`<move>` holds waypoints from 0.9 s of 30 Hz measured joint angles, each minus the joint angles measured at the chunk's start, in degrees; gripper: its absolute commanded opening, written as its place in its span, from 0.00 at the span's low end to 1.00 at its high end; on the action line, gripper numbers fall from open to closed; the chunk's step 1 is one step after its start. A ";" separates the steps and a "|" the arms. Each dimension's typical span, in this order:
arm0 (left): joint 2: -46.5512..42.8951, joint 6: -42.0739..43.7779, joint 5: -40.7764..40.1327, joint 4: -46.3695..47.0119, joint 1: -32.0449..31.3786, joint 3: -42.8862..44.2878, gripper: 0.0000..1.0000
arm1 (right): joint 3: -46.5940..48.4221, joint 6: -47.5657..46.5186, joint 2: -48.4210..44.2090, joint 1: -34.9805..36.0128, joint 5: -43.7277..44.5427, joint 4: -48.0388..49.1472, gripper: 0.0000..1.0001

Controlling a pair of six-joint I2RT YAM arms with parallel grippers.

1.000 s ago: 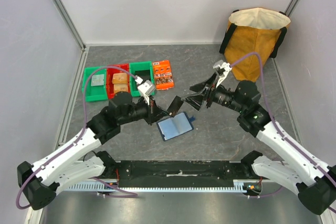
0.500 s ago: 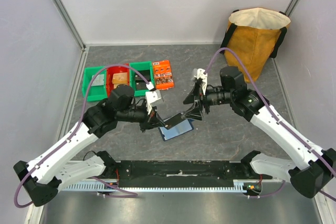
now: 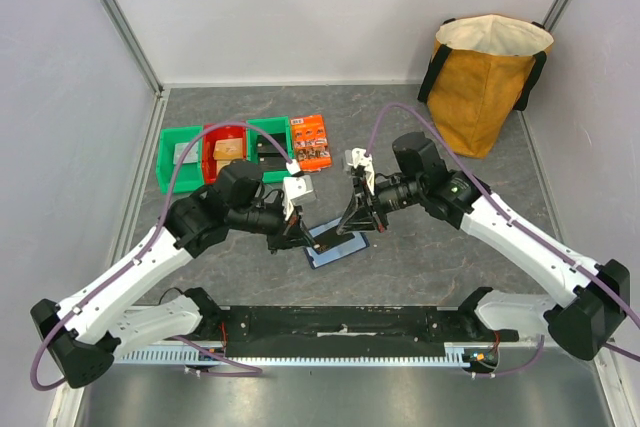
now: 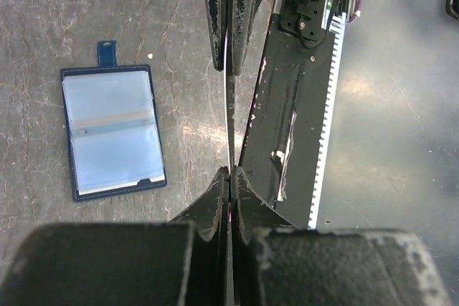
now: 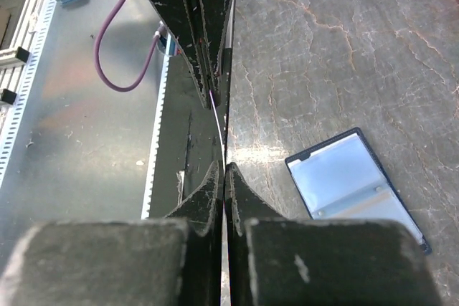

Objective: Take the credit cards out of the card holder
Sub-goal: Place the credit card in the storage box.

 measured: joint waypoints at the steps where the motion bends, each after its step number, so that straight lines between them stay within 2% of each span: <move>1: 0.00 0.00 -0.17 -0.37 0.07 0.02 0.02 | 0.02 -0.20 0.22 0.07 -0.24 -0.09 0.00; 3: 0.00 -0.02 -0.76 -0.50 0.11 0.02 0.06 | 0.00 0.37 0.37 0.11 -0.15 0.17 0.00; 6: -0.55 -0.37 -2.84 0.20 0.11 -0.04 0.21 | -0.52 2.64 0.00 0.07 0.68 2.71 0.00; 7: -0.94 -0.66 -3.43 0.72 0.11 -0.20 0.29 | -1.46 4.31 -0.50 -0.07 1.14 4.76 0.00; 9: -2.71 -2.14 -5.53 3.39 0.11 -1.42 0.53 | -3.45 8.15 -1.53 -0.39 2.25 8.96 0.00; 11: -5.73 -5.09 -9.01 7.28 0.11 -3.91 0.67 | -5.75 12.90 -2.58 -0.76 4.00 14.01 0.00; 13: -9.11 -7.87 -13.11 10.69 0.09 -6.67 0.77 | -7.93 17.75 -3.50 -1.22 6.21 18.93 0.00; 20: -21.07 -23.58 -28.92 28.20 0.11 -20.87 0.79 | -18.23 39.95 -6.19 -1.73 16.15 40.48 0.00; 27: -23.34 -38.12 -36.33 41.88 0.11 -31.78 0.79 | -26.67 57.05 -6.12 -1.73 23.19 58.42 0.00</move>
